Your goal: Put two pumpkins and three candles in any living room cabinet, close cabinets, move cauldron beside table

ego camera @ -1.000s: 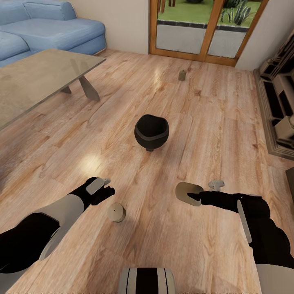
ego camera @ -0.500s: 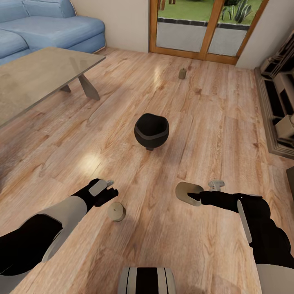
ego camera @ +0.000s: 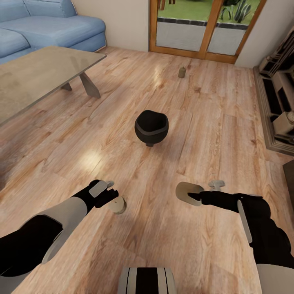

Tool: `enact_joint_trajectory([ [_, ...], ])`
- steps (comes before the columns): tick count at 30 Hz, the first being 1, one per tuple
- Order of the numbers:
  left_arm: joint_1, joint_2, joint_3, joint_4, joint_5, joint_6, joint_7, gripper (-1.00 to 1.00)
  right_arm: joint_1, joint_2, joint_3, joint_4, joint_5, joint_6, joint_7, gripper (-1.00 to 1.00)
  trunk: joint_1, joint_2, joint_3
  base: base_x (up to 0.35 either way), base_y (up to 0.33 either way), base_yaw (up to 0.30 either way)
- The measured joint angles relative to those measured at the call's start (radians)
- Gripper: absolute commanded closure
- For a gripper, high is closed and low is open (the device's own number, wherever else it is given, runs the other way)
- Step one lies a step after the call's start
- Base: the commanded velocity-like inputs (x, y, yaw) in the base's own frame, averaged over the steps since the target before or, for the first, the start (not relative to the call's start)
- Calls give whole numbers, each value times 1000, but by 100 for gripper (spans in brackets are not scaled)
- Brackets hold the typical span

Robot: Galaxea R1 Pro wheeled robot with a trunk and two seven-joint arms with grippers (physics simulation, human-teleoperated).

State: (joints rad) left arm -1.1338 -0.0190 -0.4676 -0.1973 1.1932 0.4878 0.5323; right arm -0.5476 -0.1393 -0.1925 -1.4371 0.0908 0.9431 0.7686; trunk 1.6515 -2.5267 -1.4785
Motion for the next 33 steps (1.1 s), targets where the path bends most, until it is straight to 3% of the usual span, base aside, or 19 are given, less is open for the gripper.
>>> enact_joint_trajectory([
  [7,0,-15,1,-3,3,-1,-1,-100,0,0,-31,0,1,-2,1,100,1,0,-8,-1,0,0],
  [15,0,-19,1,-17,10,-2,-4,-100,0,0,-33,0,-1,0,2,100,1,0,-8,0,0,0],
  [21,0,-19,1,-19,6,-2,-88,-100,0,1,-33,0,0,0,1,100,1,0,-8,0,0,0],
  [29,0,-16,1,-19,1,-4,-107,-100,0,2,-33,0,0,0,2,100,1,0,-8,0,0,0],
  [33,23,-16,0,-38,-21,-27,-129,-100,2,13,-27,14,-15,0,6,100,1,0,-8,0,0,0],
])
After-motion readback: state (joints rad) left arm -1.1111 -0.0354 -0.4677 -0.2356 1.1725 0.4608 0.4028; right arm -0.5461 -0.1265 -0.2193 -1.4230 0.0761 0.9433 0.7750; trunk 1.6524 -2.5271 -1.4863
